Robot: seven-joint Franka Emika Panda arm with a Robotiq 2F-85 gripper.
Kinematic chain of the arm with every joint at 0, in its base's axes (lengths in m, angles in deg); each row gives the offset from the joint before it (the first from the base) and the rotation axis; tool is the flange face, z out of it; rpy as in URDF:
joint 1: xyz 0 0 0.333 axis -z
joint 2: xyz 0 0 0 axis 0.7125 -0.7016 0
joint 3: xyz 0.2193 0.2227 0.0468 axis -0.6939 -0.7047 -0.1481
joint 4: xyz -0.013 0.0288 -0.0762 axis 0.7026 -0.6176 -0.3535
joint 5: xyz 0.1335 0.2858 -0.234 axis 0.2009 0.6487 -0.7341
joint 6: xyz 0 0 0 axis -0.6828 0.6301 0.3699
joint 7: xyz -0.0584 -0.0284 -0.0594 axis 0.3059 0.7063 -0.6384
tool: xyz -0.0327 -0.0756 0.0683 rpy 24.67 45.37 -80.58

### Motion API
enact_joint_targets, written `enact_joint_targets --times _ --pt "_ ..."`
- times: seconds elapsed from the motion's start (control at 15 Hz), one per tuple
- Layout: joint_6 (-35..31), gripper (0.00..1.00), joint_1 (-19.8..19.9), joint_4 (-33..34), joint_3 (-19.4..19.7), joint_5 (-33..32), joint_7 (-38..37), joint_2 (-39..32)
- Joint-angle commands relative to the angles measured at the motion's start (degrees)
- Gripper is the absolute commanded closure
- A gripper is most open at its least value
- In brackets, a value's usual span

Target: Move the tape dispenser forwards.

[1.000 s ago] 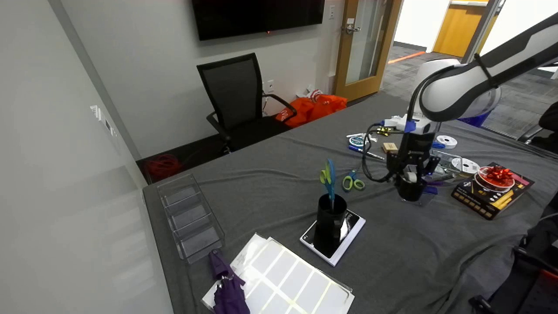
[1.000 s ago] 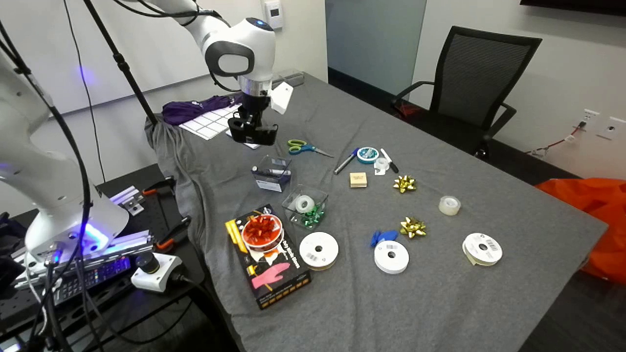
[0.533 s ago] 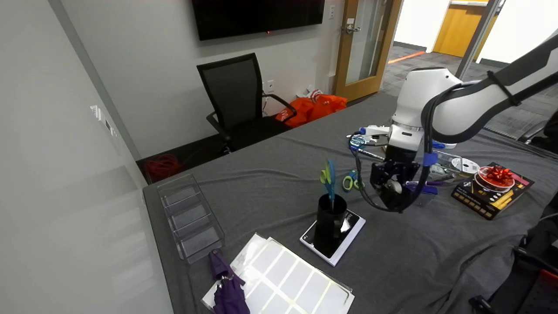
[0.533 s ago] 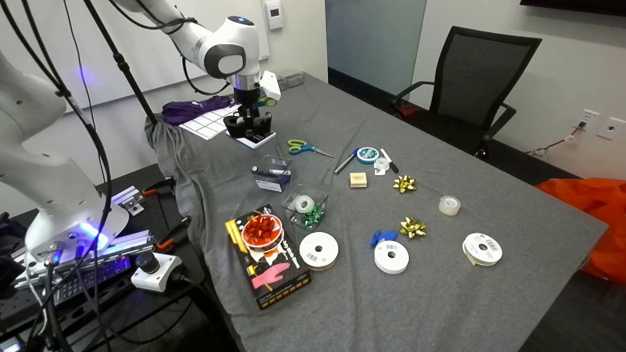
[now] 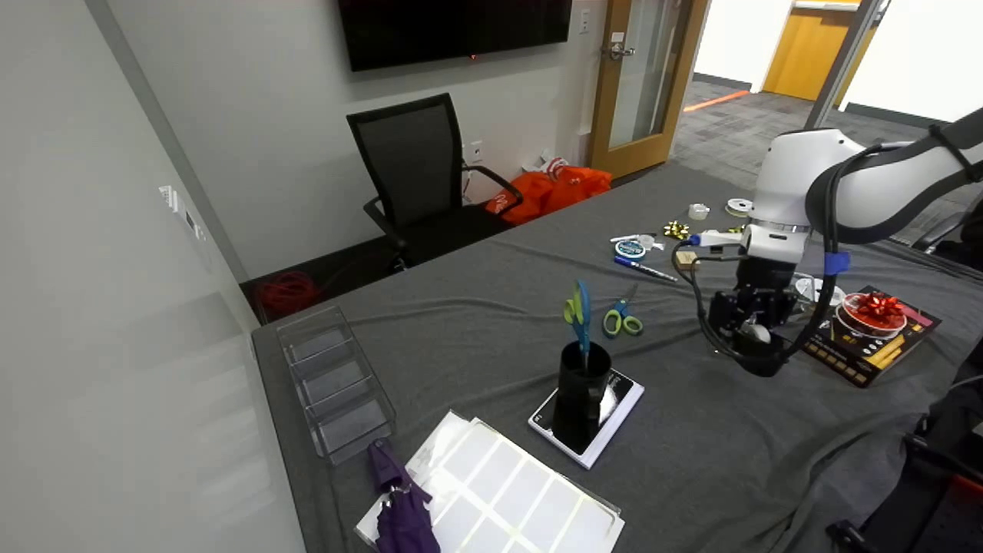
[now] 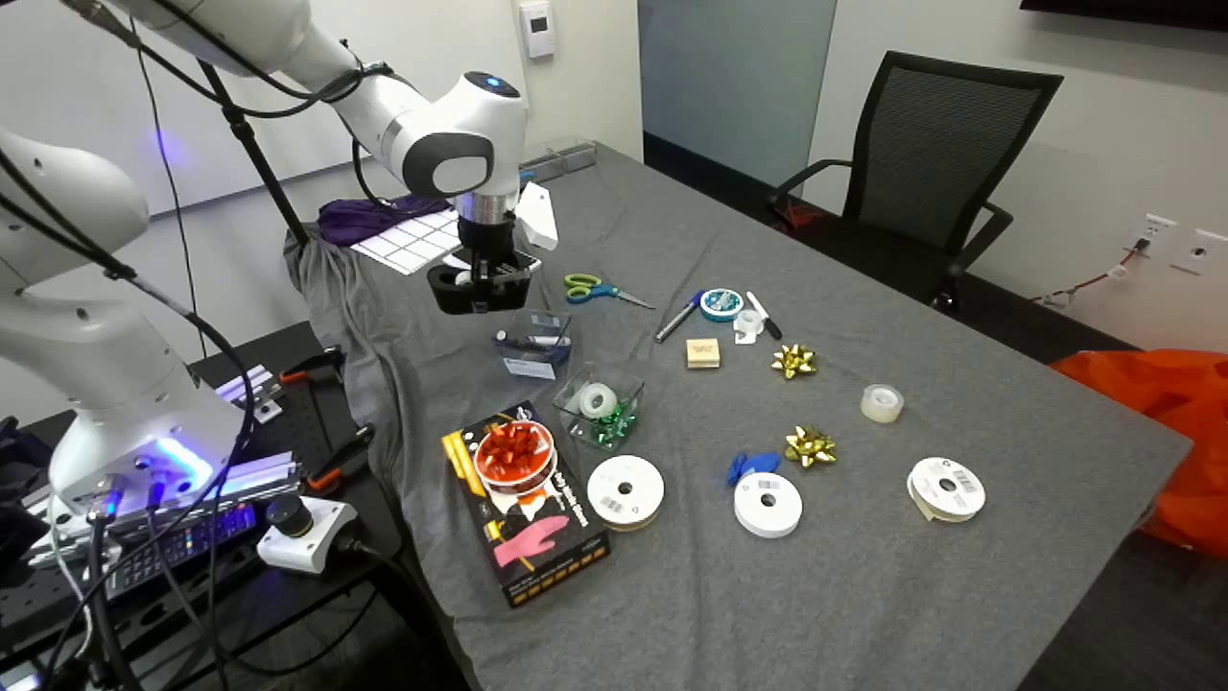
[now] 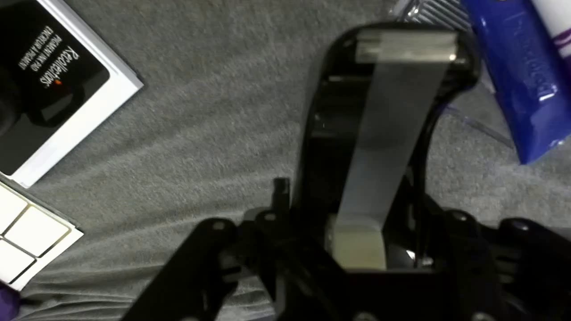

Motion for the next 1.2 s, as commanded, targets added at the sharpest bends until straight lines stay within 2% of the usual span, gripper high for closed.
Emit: enact_joint_targets --times 0.0,0.4,0.6,0.73,1.0,1.07,1.13 --pt "4.4 0.64 9.7 -1.4 -6.7 -0.2 0.1 -2.5" --pt "9.2 0.64 18.2 -2.8 -13.1 -0.2 0.2 -5.8" --pt "9.4 0.64 18.8 -3.4 -13.0 6.3 0.9 -2.4" --pt "5.6 0.64 18.3 -4.1 -11.5 12.5 -0.4 1.3" --pt "-2.2 0.64 17.8 -4.9 -9.8 20.0 -3.7 7.2" --pt "-9.7 0.64 17.2 -11.6 -12.0 22.9 -7.4 9.9" --pt "-12.4 0.64 17.0 -12.7 -12.4 24.6 -9.1 11.6"
